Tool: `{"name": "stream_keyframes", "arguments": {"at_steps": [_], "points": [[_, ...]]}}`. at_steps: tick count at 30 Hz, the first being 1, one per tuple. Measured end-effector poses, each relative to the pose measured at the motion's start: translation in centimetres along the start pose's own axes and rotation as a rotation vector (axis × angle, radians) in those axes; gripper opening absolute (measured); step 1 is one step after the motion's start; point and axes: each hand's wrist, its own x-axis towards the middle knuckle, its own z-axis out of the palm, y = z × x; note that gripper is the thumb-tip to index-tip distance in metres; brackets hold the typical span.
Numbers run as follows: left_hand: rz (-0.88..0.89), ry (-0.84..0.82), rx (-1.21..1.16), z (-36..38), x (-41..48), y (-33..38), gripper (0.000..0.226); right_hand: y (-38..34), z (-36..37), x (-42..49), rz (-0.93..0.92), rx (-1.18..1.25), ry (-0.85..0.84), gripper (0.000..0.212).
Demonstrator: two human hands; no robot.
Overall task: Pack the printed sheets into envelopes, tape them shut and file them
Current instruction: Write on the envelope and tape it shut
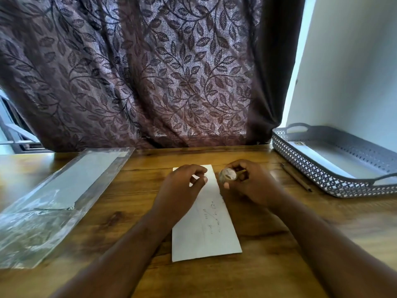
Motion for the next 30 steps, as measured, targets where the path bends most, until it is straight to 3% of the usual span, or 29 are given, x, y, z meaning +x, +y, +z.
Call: {"name": "stream_keyframes", "arguments": {"at_steps": [8,15,24,30], "points": [[0.044,-0.079,-0.046,0.0,0.1,-0.2,0.022,-1.0,1.5,-0.3,-0.209,-0.006,-0.099,0.042],[0.072,-0.002,-0.036,-0.4,0.1,-0.1,0.012,-1.0,1.4,-0.3,-0.281,-0.002,-0.095,0.049],[0.156,0.052,0.055,-0.1,0.0,0.0,0.009,-1.4,2.2,-0.4,-0.204,0.106,-0.073,0.035],[0.108,0.027,-0.006,-0.4,0.0,0.1,0.01,-1.0,1.9,-0.2,-0.105,0.242,-0.065,0.046]]}}
